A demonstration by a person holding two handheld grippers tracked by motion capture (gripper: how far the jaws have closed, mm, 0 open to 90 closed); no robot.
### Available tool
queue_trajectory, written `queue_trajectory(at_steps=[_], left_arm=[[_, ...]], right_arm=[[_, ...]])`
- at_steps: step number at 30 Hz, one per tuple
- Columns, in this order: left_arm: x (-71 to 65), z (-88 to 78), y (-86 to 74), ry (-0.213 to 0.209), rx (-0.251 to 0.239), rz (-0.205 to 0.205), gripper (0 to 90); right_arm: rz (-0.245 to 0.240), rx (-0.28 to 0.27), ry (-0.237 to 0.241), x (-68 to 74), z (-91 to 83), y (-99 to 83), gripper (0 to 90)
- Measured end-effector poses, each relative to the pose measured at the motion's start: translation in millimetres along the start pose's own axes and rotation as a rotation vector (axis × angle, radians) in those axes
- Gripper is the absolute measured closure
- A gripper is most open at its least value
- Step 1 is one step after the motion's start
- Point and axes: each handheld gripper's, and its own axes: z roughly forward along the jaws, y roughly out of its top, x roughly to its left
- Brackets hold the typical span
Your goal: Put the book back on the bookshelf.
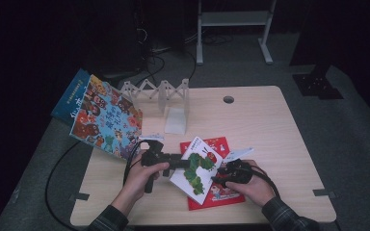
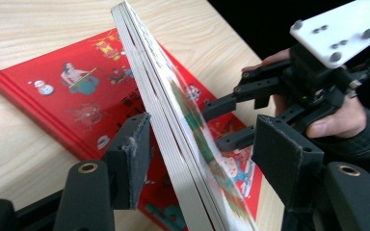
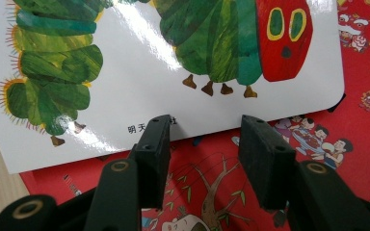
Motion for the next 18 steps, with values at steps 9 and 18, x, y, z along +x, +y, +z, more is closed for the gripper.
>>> queue_trajectory(at_steps=[9,18], left_arm=[[-16.6,33.2,-11.5,-0.045,0.169,0.059,39.7],[-11.6,23.8,-4.6,-0.073,0.136,0.011,44.0]], right_arm=[[-0.011,-0.006,-0.009,1.2,0.7,-0.2,53.4],[-0.023,-0.013,-0.010,1.2,0.5,-1.6,53.7]])
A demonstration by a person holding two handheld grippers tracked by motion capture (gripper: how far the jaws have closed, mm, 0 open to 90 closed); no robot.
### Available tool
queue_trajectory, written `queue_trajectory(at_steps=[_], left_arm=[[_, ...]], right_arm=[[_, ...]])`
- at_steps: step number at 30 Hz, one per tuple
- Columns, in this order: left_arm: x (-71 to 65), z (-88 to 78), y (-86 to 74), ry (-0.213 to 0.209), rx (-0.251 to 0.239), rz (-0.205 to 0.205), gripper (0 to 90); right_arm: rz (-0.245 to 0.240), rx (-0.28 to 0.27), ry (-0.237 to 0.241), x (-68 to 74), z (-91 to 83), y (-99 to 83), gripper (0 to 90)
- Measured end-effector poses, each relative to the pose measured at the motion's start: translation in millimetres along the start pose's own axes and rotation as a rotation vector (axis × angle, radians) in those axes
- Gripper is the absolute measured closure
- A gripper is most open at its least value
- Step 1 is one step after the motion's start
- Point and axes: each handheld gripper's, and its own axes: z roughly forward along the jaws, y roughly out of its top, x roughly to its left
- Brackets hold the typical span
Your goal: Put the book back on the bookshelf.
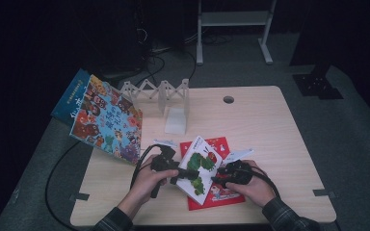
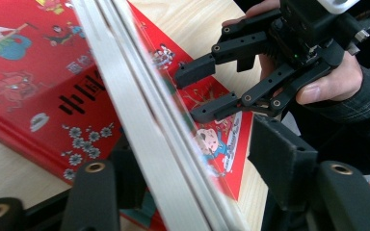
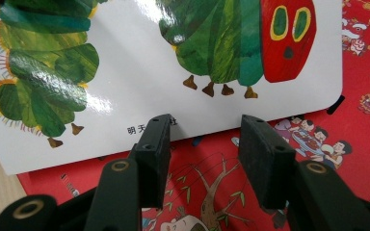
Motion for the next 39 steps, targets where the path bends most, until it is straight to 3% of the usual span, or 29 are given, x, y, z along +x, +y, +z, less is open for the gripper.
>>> queue_trajectory(at_steps=[4,12,17,19,23,29,34,39], left_arm=[[0.6,-2.3,-0.1,0.012,0.000,-0.004,46.8],[6.6,-15.4,2.4,0.021,-0.034,-0.053,49.5],[6.6,-16.0,2.8,0.047,-0.041,-0.066,63.0],[6.3,-16.4,3.6,0.068,-0.027,-0.069,65.3],[6.6,-16.3,4.2,0.070,-0.031,-0.115,67.2],[5.0,-17.7,7.1,0.050,-0.054,-0.140,71.6],[1.3,-26.5,10.6,0.045,-0.098,-0.136,75.7],[0.7,-35.8,12.7,0.076,-0.121,-0.119,76.1]], right_arm=[[0.000,0.000,-0.001,0.1,0.0,0.1,53.5],[-0.006,-0.004,0.000,0.0,-0.1,-0.6,53.1],[-0.007,-0.004,0.001,-0.1,-0.1,-0.7,53.1],[-0.006,-0.006,0.002,-0.2,-0.1,-0.8,52.8],[-0.012,-0.006,0.000,-0.9,-0.6,-1.0,52.0],[-0.030,-0.040,-0.051,-9.9,-8.6,-2.4,45.4],[0.021,-0.093,-0.106,-26.9,-20.5,-6.8,39.9],[0.075,-0.142,-0.176,-49.1,-32.9,-13.7,36.8]])
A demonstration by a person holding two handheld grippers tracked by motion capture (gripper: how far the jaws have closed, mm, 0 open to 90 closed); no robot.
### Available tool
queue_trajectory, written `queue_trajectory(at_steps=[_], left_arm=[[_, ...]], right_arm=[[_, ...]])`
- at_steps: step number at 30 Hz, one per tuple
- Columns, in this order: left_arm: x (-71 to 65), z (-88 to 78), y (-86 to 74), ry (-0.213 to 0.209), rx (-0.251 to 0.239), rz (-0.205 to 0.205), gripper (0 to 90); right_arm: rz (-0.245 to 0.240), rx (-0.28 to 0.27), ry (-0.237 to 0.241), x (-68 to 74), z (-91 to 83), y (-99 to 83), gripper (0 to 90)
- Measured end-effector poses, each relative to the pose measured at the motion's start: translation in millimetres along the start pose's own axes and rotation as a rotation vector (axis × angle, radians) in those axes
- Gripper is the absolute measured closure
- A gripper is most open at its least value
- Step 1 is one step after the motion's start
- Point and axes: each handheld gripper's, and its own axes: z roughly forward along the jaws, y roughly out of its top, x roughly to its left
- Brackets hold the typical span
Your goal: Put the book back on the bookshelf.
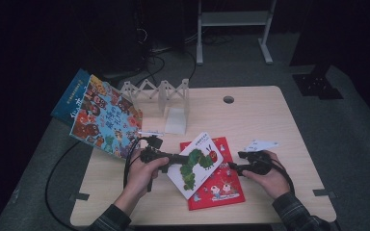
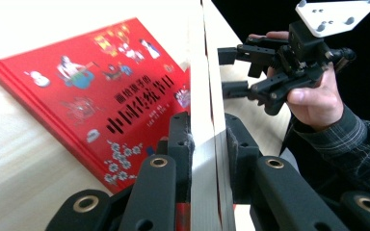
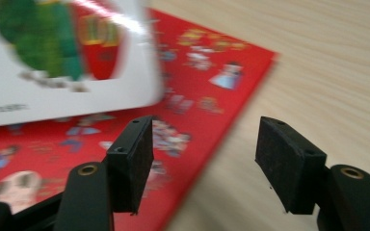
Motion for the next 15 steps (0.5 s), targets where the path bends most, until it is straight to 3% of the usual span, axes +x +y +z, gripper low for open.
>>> queue_trajectory(at_steps=[4,8,15], left_arm=[[1.5,-2.7,0.3,0.007,-0.005,0.001,76.2],[0.0,-5.3,2.0,0.013,-0.013,0.004,76.2],[1.7,-16.2,7.5,0.035,-0.038,0.015,76.2]], right_arm=[[0.058,-0.010,-0.075,-22.7,-4.8,-5.8,35.6],[0.087,0.016,-0.161,-45.0,-6.7,-12.9,35.3],[0.146,0.046,-0.269,-71.8,-5.1,-23.4,31.2]])
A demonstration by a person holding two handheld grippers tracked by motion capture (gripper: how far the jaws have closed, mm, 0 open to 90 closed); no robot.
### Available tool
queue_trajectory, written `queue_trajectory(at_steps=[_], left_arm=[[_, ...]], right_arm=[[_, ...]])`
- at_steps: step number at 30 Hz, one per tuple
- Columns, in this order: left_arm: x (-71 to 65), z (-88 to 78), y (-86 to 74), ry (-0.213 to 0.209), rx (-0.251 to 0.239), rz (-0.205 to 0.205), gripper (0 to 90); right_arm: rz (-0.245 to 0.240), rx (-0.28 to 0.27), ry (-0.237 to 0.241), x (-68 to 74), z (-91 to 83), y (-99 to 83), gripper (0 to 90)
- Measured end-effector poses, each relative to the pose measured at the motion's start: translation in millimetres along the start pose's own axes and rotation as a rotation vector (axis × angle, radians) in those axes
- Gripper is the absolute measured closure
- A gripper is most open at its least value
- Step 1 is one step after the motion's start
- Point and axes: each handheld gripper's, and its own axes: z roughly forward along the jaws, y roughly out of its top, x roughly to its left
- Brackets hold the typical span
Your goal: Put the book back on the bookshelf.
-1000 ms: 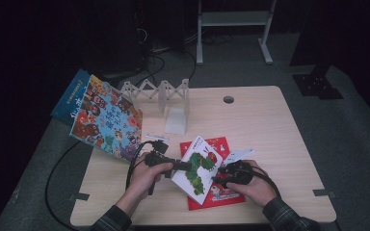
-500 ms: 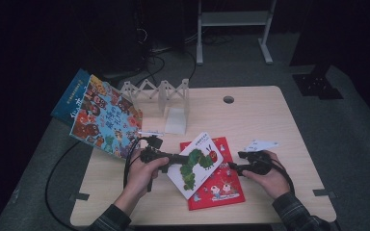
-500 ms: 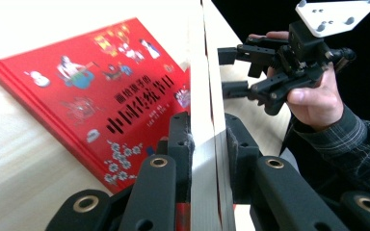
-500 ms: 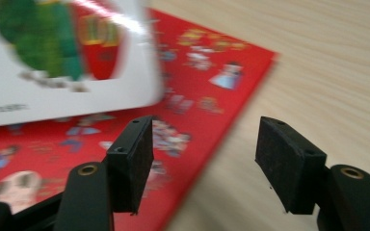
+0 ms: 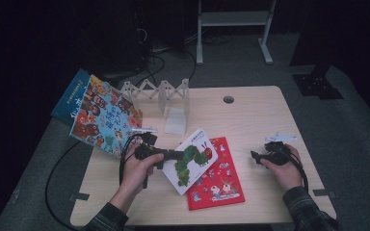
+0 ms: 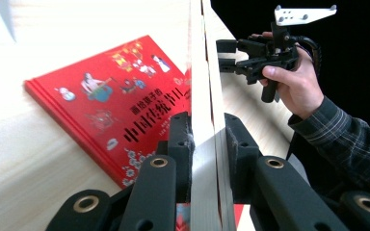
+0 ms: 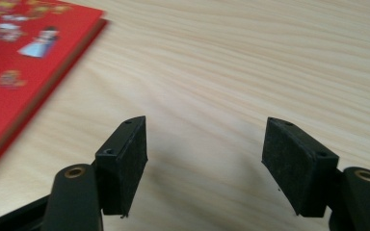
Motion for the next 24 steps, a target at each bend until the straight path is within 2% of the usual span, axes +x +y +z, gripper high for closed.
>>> queue_trajectory(at_steps=[6,10,15,20,24], left_arm=[[4.2,-10.7,6.6,0.029,-0.037,-0.010,76.2],[7.6,-17.6,11.1,0.071,-0.059,-0.010,76.2],[14.1,-27.2,17.7,0.113,-0.089,-0.028,76.3],[19.9,-35.4,24.9,0.167,-0.109,-0.033,76.2],[26.9,-40.4,30.3,0.200,-0.123,-0.055,76.3]], right_arm=[[0.038,0.014,-0.036,-13.4,5.3,-5.0,28.0],[0.055,0.006,-0.043,-16.7,5.9,-6.0,25.8],[0.048,-0.009,-0.038,-16.9,9.2,-7.7,16.2],[0.047,-0.007,-0.037,-16.5,9.4,-7.6,15.5],[0.046,-0.007,-0.038,-16.6,9.4,-7.6,15.6]])
